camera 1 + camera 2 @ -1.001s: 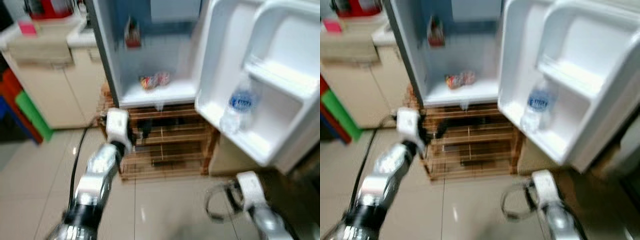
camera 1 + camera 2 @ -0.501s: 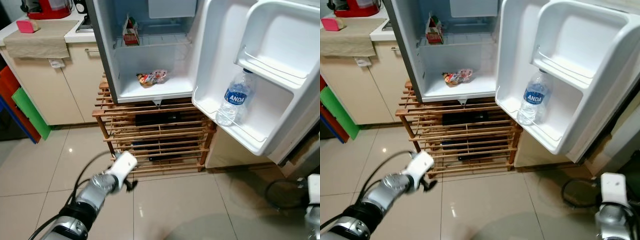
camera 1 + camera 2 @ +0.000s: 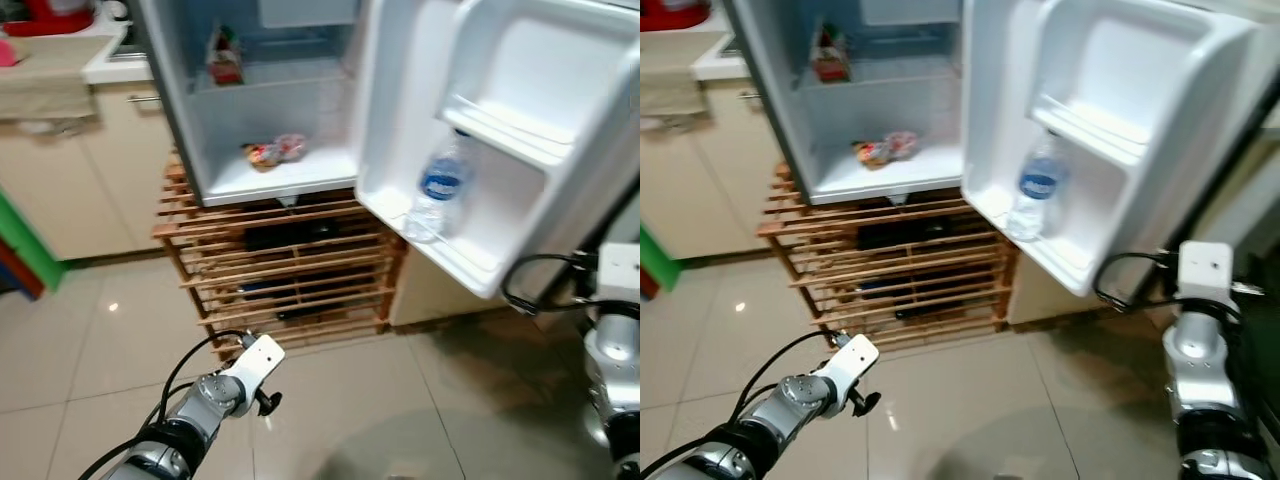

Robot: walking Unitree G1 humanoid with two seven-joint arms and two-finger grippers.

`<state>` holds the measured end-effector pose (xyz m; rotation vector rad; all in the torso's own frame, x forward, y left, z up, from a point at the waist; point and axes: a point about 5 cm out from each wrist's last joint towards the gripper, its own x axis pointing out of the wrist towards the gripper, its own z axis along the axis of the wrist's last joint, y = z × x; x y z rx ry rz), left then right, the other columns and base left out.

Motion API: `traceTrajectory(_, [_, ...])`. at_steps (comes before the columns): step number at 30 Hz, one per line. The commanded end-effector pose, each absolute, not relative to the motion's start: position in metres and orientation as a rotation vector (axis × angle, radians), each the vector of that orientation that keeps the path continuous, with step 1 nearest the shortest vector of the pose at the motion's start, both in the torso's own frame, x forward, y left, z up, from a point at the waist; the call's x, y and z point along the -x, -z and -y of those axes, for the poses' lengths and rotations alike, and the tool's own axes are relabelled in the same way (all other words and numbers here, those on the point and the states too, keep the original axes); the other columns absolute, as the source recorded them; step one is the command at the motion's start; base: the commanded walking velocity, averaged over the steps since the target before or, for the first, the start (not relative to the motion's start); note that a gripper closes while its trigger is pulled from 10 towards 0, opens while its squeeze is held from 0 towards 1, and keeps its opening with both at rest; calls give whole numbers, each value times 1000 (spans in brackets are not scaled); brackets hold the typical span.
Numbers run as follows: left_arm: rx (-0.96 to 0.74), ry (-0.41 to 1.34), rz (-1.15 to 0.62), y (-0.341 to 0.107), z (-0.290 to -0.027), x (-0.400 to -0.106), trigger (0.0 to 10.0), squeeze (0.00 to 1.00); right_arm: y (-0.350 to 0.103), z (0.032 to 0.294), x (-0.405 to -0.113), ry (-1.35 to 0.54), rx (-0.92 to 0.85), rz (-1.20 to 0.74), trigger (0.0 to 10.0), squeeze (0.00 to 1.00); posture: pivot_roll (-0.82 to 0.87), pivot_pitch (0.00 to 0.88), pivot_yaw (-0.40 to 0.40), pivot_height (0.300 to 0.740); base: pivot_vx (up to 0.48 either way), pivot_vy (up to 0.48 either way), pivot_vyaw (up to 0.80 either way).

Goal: Restocking fridge

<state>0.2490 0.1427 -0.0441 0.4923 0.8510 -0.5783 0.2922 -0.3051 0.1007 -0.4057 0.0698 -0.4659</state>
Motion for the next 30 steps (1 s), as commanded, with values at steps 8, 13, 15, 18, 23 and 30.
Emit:
traceTrajectory(8, [-549, 545, -899, 58, -144, -234, 10000, 0, -136, 165, -299, -311, -43, 49, 10000, 0, -52, 0, 13, 740, 0, 0, 0])
traceTrajectory(13, [-566, 535, -934, 66, -143, -223, 10000, 0, -144, 131, -275, -638, -188, -37, 10000, 0, -46, 0, 8, 740, 0, 0, 0])
traceTrajectory(15, [-568, 528, -942, 68, -142, -220, 10000, 0, -142, 136, -277, -622, -196, -56, 10000, 0, -43, 0, 3, 740, 0, 0, 0])
traceTrajectory(18, [-572, 517, -938, 69, -137, -218, 10000, 0, -134, 164, -296, -397, -164, -78, 10000, 0, -40, 0, -2, 740, 0, 0, 0])
traceTrajectory(23, [-388, 395, -761, 50, -122, -245, 10000, 0, -130, 215, -311, 31, 34, -73, 10000, 0, -37, 0, -2, 740, 0, 0, 0])
traceTrajectory(30, [-25, 123, -304, -27, -185, -312, 10000, 0, -110, 200, -303, 51, 114, -69, 10000, 0, -5, 0, -9, 740, 0, 0, 0])
